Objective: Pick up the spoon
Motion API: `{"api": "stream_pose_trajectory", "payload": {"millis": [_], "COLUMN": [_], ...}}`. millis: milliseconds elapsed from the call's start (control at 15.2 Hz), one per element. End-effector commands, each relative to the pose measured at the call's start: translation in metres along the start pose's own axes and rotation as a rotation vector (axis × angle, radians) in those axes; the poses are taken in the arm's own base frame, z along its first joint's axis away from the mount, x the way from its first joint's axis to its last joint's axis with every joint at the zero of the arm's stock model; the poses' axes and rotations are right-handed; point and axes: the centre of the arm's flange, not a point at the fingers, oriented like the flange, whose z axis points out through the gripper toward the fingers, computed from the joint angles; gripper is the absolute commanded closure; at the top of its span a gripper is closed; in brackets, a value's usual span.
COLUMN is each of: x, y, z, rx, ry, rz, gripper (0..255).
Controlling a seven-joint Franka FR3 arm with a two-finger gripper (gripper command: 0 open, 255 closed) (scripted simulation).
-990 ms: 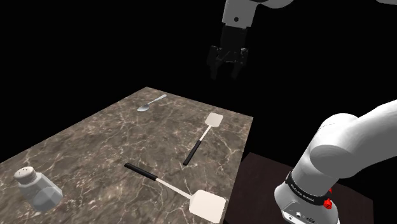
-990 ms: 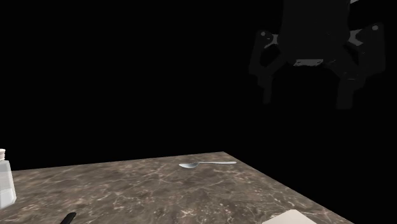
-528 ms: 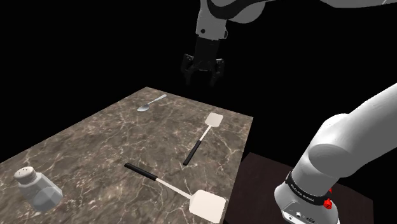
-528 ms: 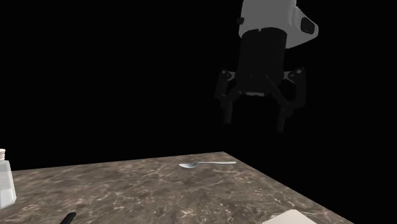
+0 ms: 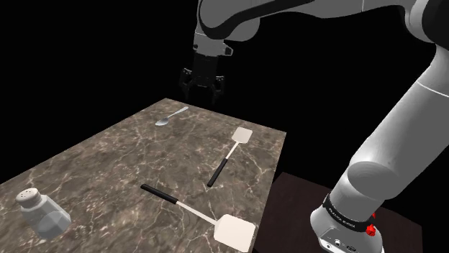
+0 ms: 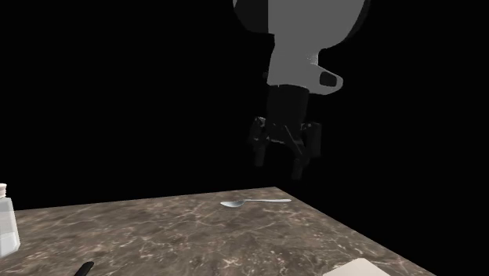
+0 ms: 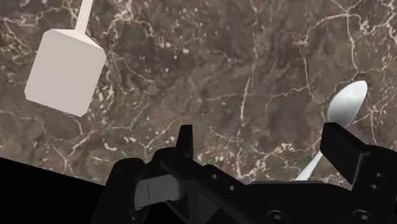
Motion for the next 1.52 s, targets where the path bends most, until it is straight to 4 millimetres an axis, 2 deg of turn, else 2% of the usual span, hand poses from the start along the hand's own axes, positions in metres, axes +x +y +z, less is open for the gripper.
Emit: {"api": "stream_pose_trajectory", "payload": {"millis": [0, 660, 1122, 1254, 1320, 1452], "x": [0.013, 0.092, 0.095, 0.095, 0.095, 0.095], "y": [-0.021, -0.098, -0.093, -0.092, -0.092, -0.092], "z": [0.012, 0.069, 0.105, 0.108, 0.108, 0.108], "rx": [0.011, 0.056, 0.056, 0.056, 0.056, 0.056], "ry": [-0.001, -0.006, -0.006, -0.006, -0.006, -0.006], "rz": [0.073, 0.408, 0.408, 0.408, 0.408, 0.408], "gripper": [0, 0, 0, 0, 255, 255]}}
